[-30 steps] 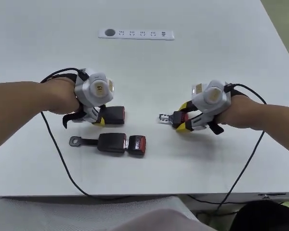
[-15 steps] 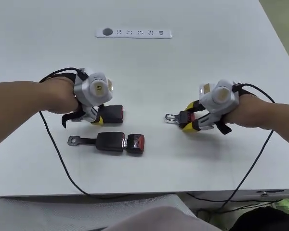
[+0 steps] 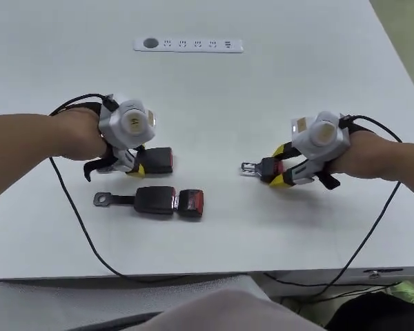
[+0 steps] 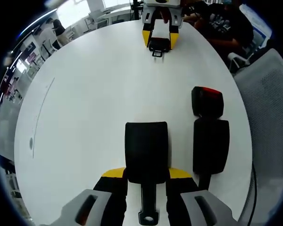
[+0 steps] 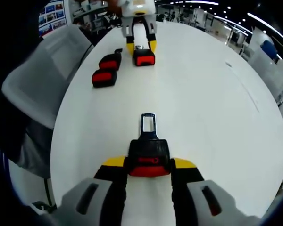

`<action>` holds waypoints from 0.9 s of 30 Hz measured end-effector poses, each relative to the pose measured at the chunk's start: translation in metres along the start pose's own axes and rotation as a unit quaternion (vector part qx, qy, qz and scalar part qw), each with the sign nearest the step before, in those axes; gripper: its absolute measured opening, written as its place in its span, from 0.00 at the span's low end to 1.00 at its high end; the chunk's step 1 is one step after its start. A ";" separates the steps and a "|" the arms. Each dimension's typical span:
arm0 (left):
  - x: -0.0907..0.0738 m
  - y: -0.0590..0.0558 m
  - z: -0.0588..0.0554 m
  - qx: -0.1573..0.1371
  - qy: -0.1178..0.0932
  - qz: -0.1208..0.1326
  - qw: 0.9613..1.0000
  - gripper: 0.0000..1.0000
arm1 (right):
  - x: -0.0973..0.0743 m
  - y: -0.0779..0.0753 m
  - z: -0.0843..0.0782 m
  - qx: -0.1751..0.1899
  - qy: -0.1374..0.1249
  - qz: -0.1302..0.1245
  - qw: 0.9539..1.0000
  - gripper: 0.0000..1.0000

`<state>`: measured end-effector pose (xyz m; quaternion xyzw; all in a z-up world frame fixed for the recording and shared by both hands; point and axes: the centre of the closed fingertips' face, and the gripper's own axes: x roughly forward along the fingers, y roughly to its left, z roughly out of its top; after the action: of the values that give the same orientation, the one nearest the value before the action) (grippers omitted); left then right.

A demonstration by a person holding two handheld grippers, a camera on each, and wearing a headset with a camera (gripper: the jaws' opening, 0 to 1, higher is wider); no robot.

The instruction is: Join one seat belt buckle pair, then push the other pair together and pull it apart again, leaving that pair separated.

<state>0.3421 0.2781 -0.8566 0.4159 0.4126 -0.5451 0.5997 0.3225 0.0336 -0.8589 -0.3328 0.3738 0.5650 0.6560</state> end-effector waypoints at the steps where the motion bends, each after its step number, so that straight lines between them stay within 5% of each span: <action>1: 0.000 0.000 0.000 0.000 -0.002 -0.001 1.000 0.31 | 0.000 0.000 0.000 -0.001 0.004 0.001 1.000 0.37; 13: 0.000 0.001 -0.001 -0.044 -0.024 0.001 0.999 0.32 | -0.001 0.000 -0.001 0.005 0.017 0.001 1.000 0.37; 22: -0.001 0.006 -0.002 -0.057 -0.036 0.027 0.997 0.39 | 0.000 0.001 0.000 0.021 0.021 -0.004 1.000 0.40; 27: -0.004 0.009 -0.006 -0.065 -0.030 0.043 0.997 0.45 | -0.004 -0.014 -0.002 0.027 0.033 -0.057 0.997 0.59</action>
<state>0.3507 0.2856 -0.8542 0.3773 0.4108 -0.5028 0.6604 0.3363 0.0276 -0.8559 -0.3543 0.3908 0.5049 0.6833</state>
